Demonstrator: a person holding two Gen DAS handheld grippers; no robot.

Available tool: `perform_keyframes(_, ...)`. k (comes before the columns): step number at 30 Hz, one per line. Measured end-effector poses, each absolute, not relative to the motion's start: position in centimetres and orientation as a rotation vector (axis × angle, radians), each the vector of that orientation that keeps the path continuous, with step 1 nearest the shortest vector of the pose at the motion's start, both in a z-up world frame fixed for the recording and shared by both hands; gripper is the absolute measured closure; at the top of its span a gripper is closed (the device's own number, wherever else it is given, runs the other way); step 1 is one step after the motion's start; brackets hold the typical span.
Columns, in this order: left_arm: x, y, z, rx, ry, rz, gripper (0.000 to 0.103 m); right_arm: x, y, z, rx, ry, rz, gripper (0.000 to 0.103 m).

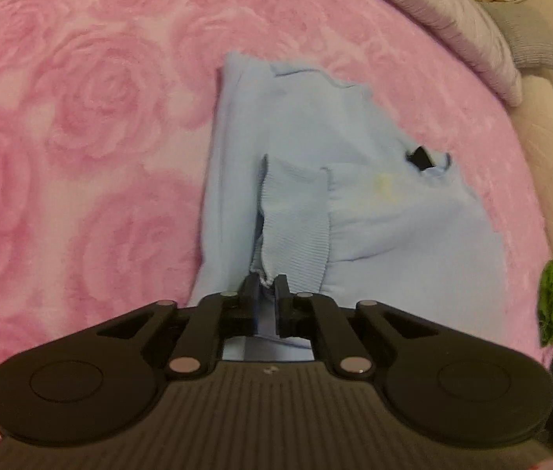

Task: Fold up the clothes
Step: 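Fold the held side toward the middle with the left gripper and release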

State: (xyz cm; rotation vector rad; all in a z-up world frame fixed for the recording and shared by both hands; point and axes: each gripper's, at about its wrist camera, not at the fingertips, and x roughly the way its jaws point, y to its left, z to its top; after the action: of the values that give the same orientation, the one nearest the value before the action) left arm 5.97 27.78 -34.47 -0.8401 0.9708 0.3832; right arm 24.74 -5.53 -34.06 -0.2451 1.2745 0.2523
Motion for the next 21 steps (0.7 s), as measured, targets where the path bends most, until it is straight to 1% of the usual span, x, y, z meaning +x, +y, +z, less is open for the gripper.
perform_keyframes(5, 4.9, 27.3, -31.4, -0.74, 0.958, 0.357, 0.098, 23.3, -6.4, -31.6, -0.193, 1.208, 0.239, 0.043)
perform_keyframes(8, 4.7, 26.5, -30.4, -0.67, 0.956, 0.277, 0.098, 22.0, -5.9, -30.4, -0.141, 1.165, 0.315, 0.043)
perform_keyframes(10, 5.1, 25.4, -30.9, -0.637, 0.969, 0.219, 0.098, 21.6, -5.1, -30.5, -0.128, 1.156, 0.379, 0.046)
perform_keyframes(12, 5.5, 24.4, -32.0, -0.627, 0.99, 0.169, 0.098, 21.4, -4.4, -31.5, -0.132, 1.166, 0.427, 0.052)
perform_keyframes(13, 5.6, 24.0, -32.9, -0.64, 1.007, 0.152, 0.098, 21.4, -4.2, -32.2, -0.149, 1.178, 0.443, 0.059)
perform_keyframes(14, 5.4, 23.5, -33.8, -0.645, 1.043, 0.143, 0.098, 21.3, -4.0, -32.9, -0.168, 1.192, 0.457, 0.061)
perform_keyframes(17, 2.3, 21.8, -35.0, -0.615, 1.098, 0.149, 0.098, 20.8, -4.5, -34.7, -0.263, 1.213, 0.478, 0.063)
perform_keyframes(19, -1.0, 20.9, -35.0, -0.642, 1.121, 0.167, 0.098, 19.8, -5.8, -34.6, -0.331, 1.193, 0.504, 0.063)
perform_keyframes(21, -4.3, 19.9, -34.7, -0.687, 1.144, 0.21, 0.099, 18.7, -8.0, -34.6, -0.367, 1.21, 0.498, 0.058)
